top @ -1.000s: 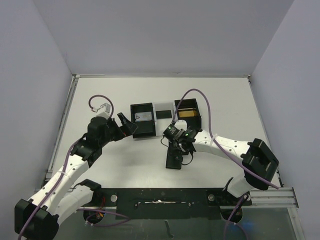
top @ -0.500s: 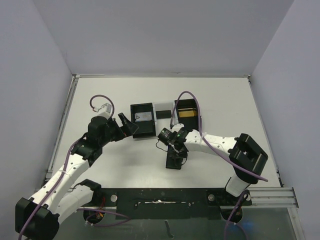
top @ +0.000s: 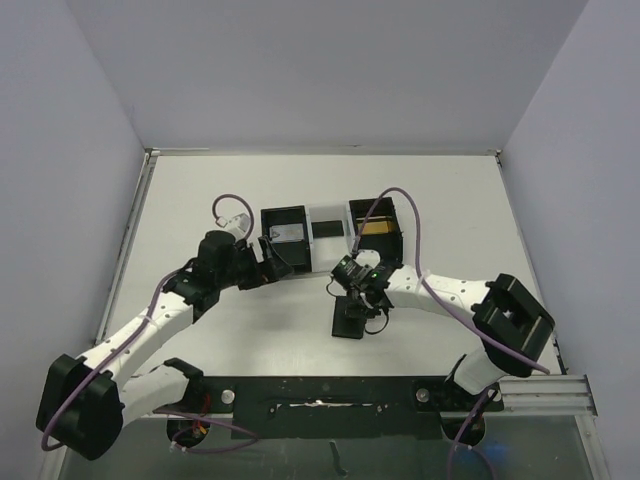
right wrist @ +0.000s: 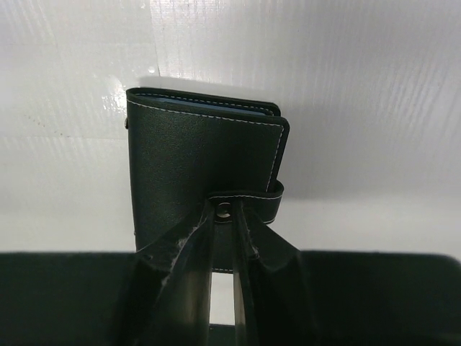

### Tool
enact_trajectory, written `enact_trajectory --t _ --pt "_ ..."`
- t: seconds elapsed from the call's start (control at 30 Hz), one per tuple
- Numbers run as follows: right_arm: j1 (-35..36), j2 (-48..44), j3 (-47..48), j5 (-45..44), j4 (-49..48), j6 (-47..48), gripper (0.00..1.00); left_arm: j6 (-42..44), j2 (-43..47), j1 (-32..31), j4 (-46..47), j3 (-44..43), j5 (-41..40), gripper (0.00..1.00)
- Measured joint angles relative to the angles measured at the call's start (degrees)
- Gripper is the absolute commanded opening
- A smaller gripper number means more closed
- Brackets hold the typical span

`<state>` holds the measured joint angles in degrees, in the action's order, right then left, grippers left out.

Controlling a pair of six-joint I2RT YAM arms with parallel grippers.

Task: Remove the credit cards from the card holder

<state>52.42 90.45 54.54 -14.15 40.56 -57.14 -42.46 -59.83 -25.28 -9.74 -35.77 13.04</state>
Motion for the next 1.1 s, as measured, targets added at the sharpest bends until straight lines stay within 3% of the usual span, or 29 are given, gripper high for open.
enact_trajectory --t 0.43,0.67,0.97,1.1 --pt "-5.3 -7.8 -9.8 9.0 -11.2 1.7 0.07 0.1 -19.4 -19.3 5.8 -2.2 0.8 0.77" --pt "-5.6 -8.1 -10.6 9.9 -13.3 1.6 0.07 -2.4 -29.8 -23.3 14.2 -3.9 3.1 0.56" --pt "-5.6 -8.2 -10.9 9.9 -14.0 1.6 0.07 -6.5 -34.9 -23.5 21.1 -3.9 4.9 0.42" --pt "-5.6 -8.2 -10.9 10.0 -14.0 1.7 0.07 -7.3 -35.8 -23.4 22.0 -3.9 5.2 0.25"
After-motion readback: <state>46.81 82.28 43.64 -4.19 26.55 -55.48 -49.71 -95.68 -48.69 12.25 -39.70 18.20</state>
